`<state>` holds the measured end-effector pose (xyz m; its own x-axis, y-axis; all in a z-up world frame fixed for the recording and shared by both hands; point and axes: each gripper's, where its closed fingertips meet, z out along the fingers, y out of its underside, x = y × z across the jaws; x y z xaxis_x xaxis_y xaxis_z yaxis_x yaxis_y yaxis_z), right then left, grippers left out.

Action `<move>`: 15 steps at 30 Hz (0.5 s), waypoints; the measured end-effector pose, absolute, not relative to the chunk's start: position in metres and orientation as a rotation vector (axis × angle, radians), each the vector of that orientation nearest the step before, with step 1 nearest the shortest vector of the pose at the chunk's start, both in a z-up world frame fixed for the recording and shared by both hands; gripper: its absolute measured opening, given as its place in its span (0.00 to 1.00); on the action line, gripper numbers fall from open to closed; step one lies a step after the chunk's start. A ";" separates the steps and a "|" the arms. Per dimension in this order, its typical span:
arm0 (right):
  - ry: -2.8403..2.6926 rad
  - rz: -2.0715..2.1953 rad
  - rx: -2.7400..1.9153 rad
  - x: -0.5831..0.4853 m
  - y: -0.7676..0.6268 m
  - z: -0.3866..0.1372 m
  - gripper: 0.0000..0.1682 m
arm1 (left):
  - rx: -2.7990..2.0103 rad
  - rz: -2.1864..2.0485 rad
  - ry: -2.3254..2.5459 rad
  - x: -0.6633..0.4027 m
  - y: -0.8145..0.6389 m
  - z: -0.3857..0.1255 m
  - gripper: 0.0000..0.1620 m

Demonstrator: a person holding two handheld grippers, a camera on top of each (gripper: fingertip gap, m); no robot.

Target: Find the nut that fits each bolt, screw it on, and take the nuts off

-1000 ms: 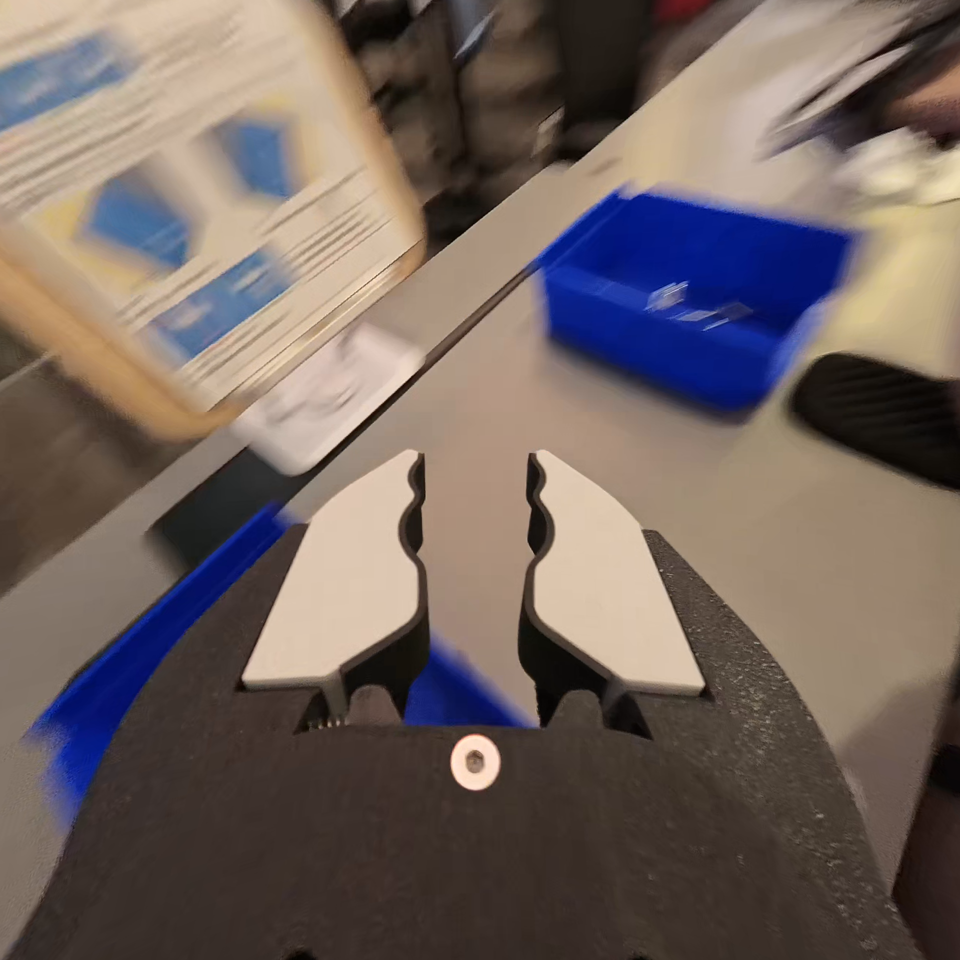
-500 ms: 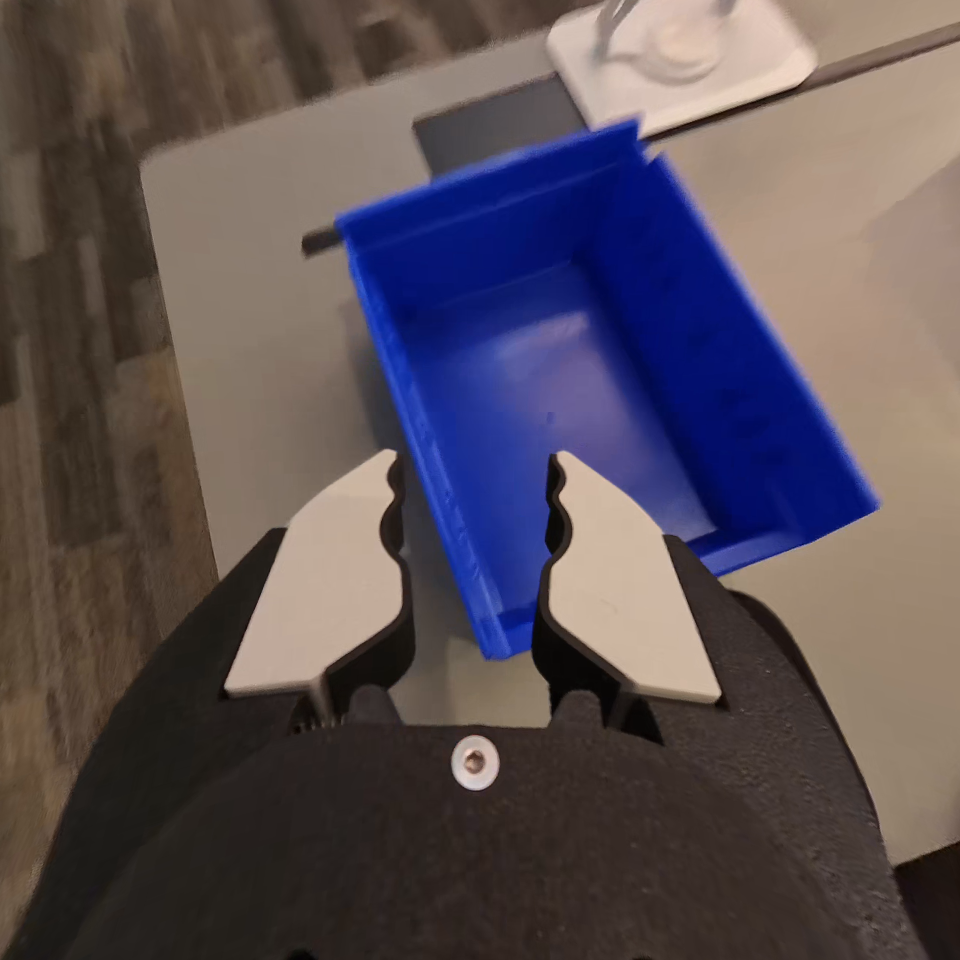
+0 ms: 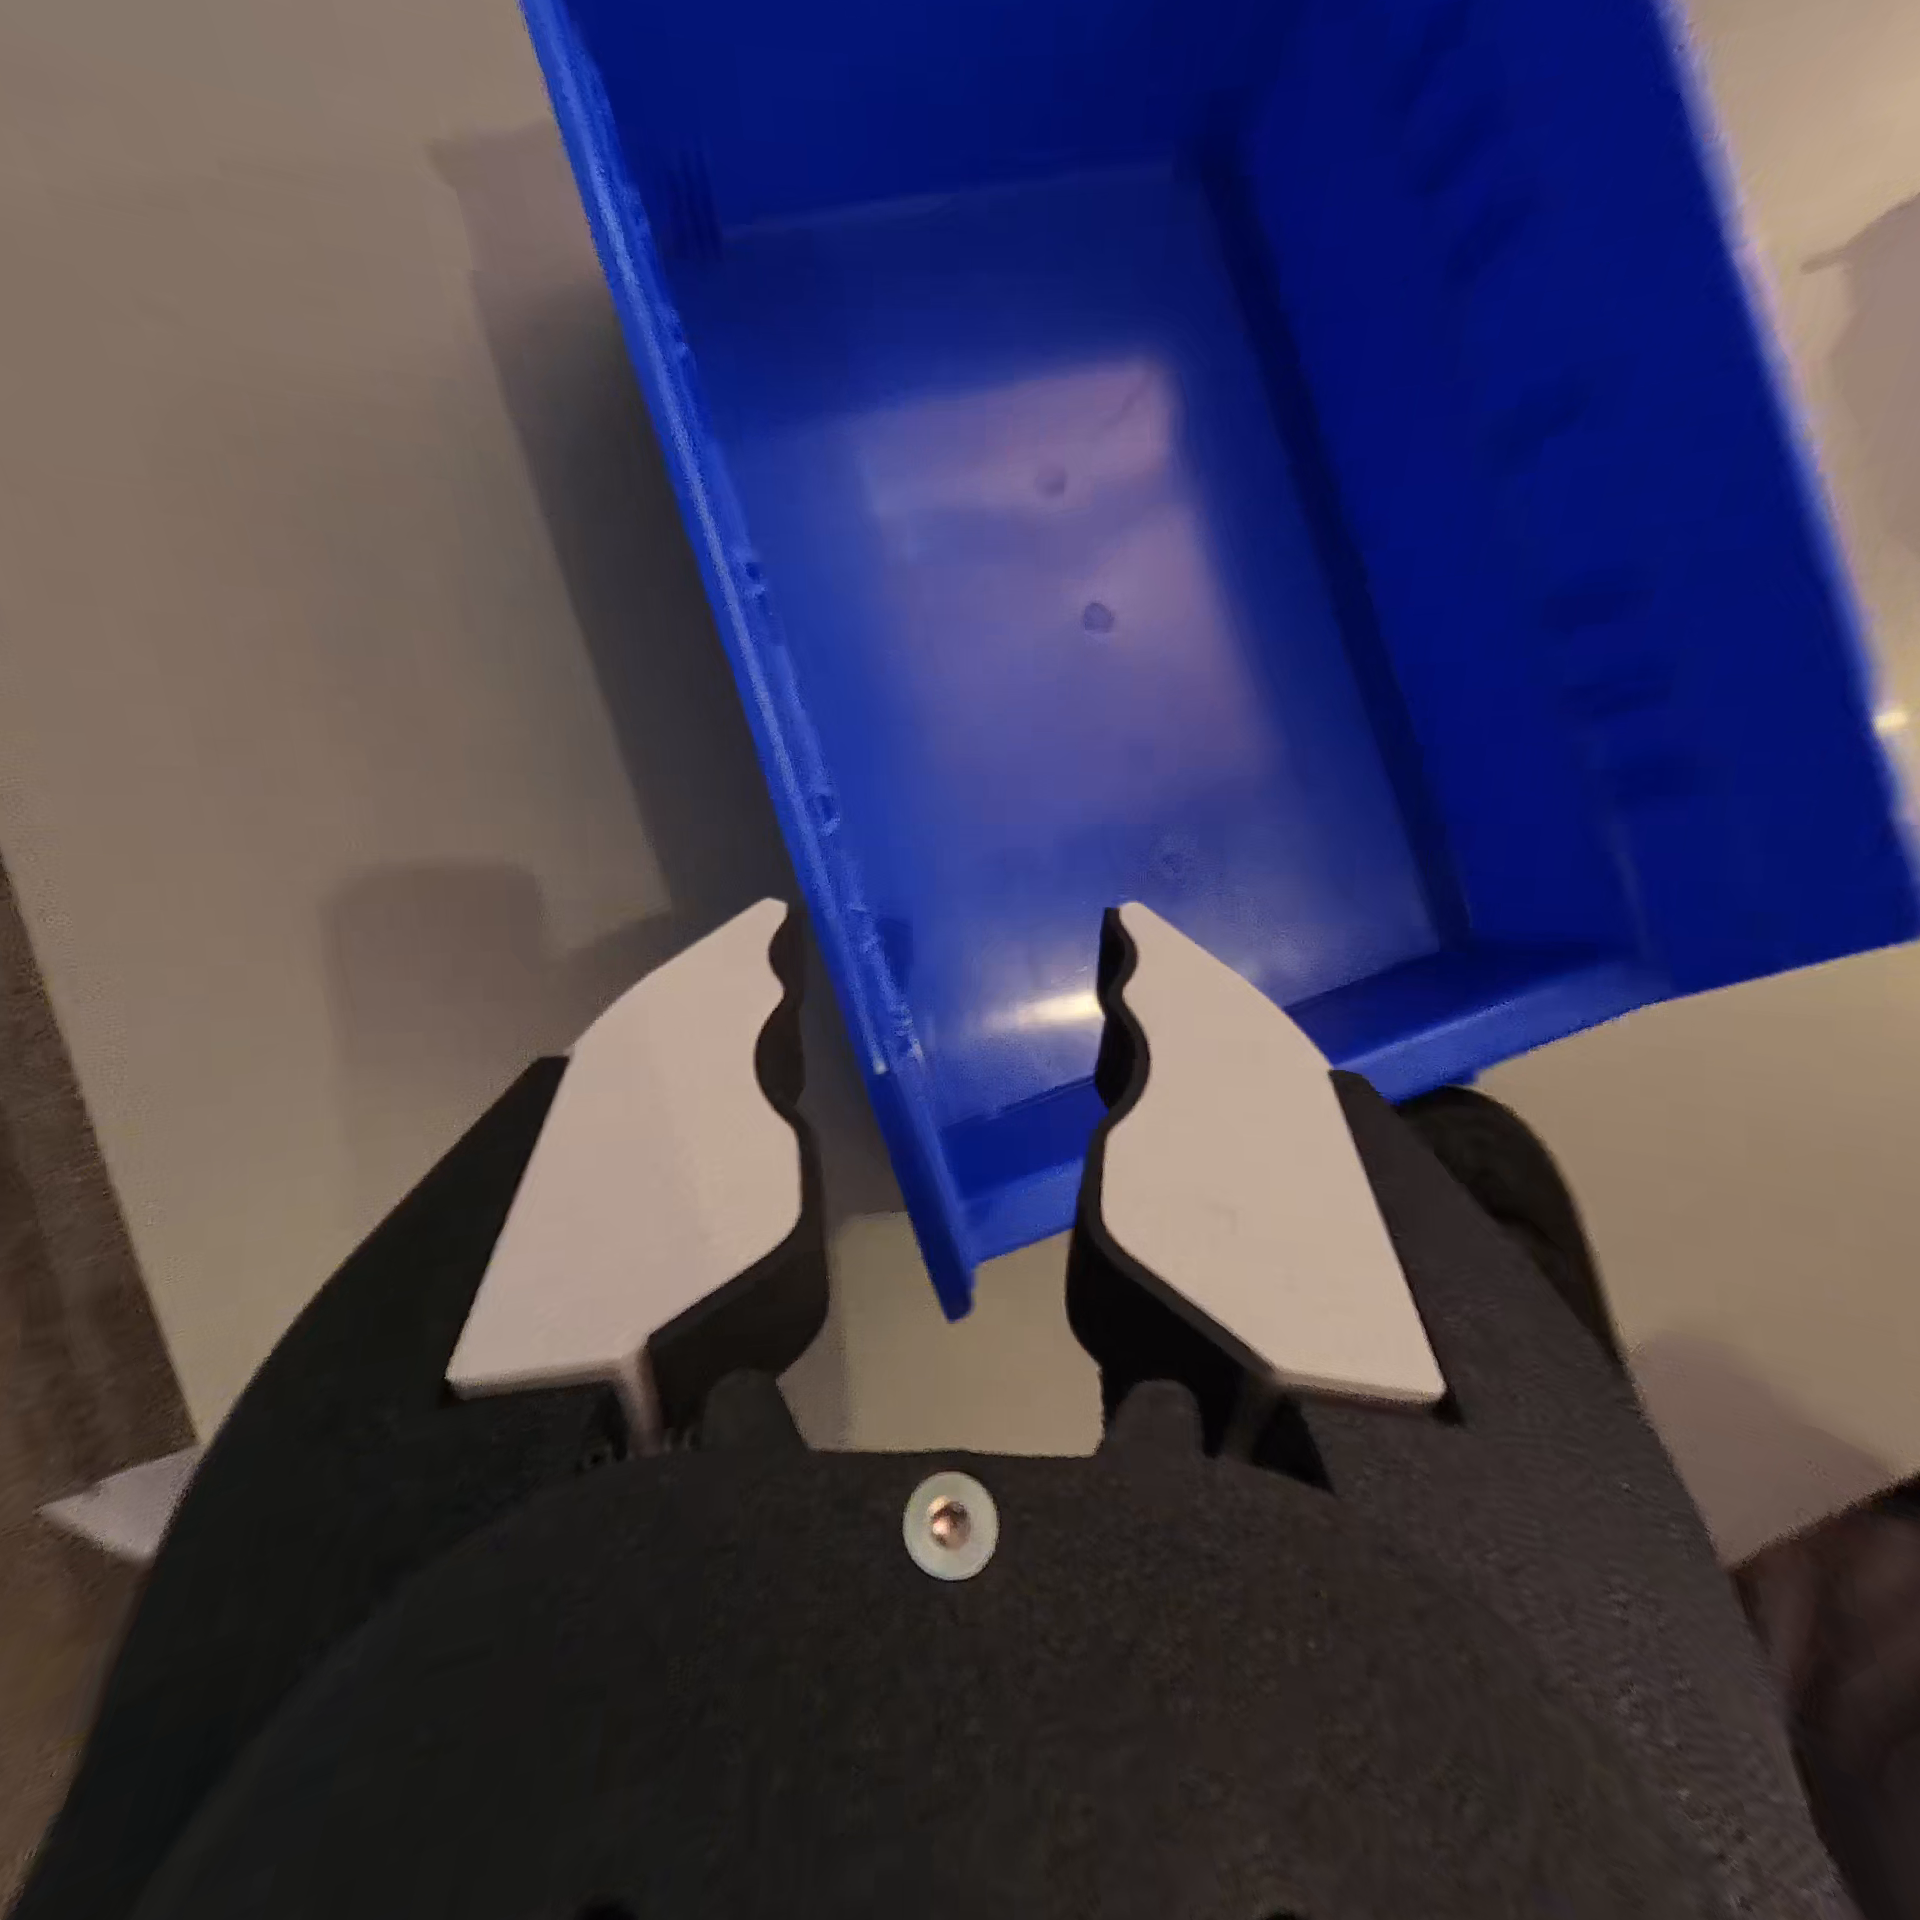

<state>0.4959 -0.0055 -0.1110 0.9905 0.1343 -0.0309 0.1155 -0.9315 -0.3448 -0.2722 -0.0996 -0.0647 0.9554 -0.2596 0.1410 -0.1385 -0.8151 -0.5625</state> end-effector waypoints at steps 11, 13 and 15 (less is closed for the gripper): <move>-0.173 -0.017 -2.788 0.499 -0.005 -0.111 0.06 | -2.523 -0.222 0.294 -0.284 -0.091 -0.091 0.08; -0.173 -0.040 -2.804 0.499 -0.005 -0.111 0.07 | -2.534 -0.225 0.311 -0.283 -0.090 -0.095 0.08; -0.170 -0.048 -2.809 0.499 -0.005 -0.111 0.07 | -2.542 -0.232 0.324 -0.283 -0.089 -0.097 0.09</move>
<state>0.4987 -0.0048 -0.1111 0.9923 0.1120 0.0524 0.1229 -0.9398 -0.3189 -0.2829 -0.0885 -0.0967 0.9559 -0.2776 0.0963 -0.1805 -0.8135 -0.5529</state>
